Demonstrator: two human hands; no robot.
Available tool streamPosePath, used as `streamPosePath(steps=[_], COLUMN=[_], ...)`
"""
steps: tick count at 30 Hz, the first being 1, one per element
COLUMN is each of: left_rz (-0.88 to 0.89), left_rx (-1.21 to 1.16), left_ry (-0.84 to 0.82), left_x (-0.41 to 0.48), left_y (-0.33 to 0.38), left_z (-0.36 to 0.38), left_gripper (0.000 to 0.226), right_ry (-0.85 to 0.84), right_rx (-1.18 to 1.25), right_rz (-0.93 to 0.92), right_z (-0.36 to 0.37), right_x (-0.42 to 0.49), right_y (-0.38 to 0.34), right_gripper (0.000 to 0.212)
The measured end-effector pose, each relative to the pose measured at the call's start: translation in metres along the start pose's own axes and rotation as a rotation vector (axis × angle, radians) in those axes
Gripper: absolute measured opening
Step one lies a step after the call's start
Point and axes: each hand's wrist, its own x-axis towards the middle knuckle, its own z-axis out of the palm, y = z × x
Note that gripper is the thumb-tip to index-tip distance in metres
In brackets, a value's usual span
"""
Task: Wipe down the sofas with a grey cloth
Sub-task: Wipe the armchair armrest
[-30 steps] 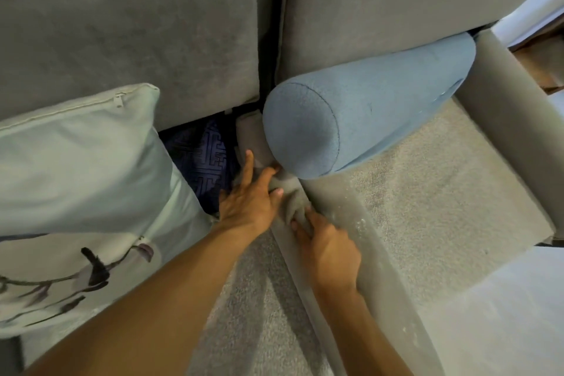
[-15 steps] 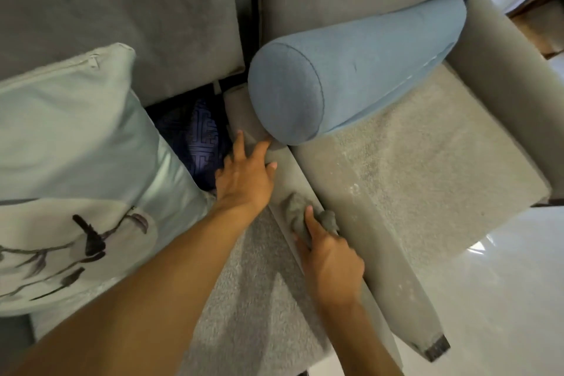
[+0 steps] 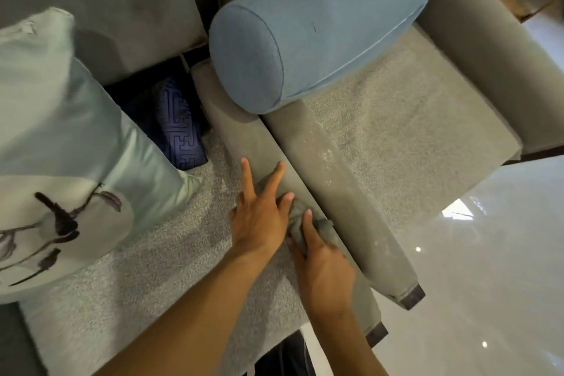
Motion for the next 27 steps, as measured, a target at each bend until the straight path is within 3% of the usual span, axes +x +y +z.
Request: streamPosePath(steps=[3,9,16,19,23,24,26,27], left_rz=[-0.022,-0.091,-0.063,-0.05,-0.055,-0.055,-0.055,-0.053], left_rx=[0.032,0.049,0.078,0.083,0.089,0.089,0.084,0.084], left_ry=[-0.051,-0.125,-0.129,-0.145,-0.161,-0.161,-0.153,-0.147], left_x=[0.001,0.004,0.007,0.009,0.01,0.009,0.008,0.007], left_y=[0.001,0.011,0.003,0.001,0.004,0.005,0.005,0.004], left_z=[-0.006,-0.011,-0.008,-0.009,-0.012,-0.012,-0.011,-0.01], left_gripper=[0.058,0.059,0.058,0.058,0.059,0.059,0.059,0.059], right_ry=[-0.021,-0.211,-0.153,-0.075,-0.294,-0.298,-0.136,-0.18], right_rx=[0.032,0.094,0.109,0.11,0.001,-0.015,0.096,0.12], right_rz=[0.023,0.425,0.217,0.213,0.345,0.412,0.637,0.713], right_z=[-0.009,-0.045,-0.017,-0.03,-0.021,-0.011,-0.006,-0.018], right_x=[-0.011,-0.055,0.026,-0.025,-0.113,-0.127,-0.105,-0.092], right_y=[0.014,0.054,-0.003,0.028,0.11,0.127,0.132,0.104], right_gripper=[0.059,0.054,0.054,0.053,0.052,0.049,0.037,0.037])
